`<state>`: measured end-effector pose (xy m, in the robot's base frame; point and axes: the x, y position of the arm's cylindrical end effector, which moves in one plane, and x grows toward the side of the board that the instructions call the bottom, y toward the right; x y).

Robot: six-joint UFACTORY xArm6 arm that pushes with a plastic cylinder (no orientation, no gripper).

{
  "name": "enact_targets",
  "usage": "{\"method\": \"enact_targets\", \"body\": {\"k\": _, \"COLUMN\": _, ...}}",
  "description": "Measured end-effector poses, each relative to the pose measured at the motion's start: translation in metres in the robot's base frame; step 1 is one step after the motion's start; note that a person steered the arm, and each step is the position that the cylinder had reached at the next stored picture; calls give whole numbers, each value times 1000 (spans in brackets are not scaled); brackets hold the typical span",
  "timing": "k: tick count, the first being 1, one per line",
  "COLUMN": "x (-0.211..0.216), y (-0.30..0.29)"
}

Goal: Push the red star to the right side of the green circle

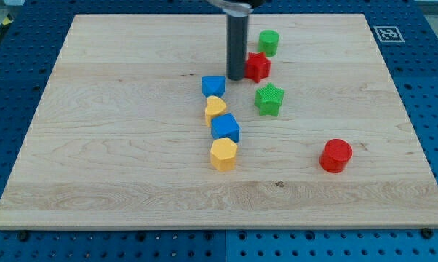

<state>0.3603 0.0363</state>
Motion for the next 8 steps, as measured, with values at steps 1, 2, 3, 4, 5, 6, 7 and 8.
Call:
{"method": "enact_targets", "body": {"k": 1, "x": -2, "y": 1}}
{"method": "enact_targets", "body": {"k": 2, "x": -2, "y": 5}}
{"method": "enact_targets", "body": {"k": 3, "x": -4, "y": 5}}
{"method": "enact_targets", "body": {"k": 4, "x": -7, "y": 20}}
{"method": "enact_targets", "body": {"k": 5, "x": 5, "y": 28}}
{"method": "enact_targets", "body": {"k": 6, "x": -6, "y": 52}}
{"method": "enact_targets", "body": {"k": 7, "x": -23, "y": 78}}
{"method": "enact_targets", "body": {"k": 8, "x": -9, "y": 81}}
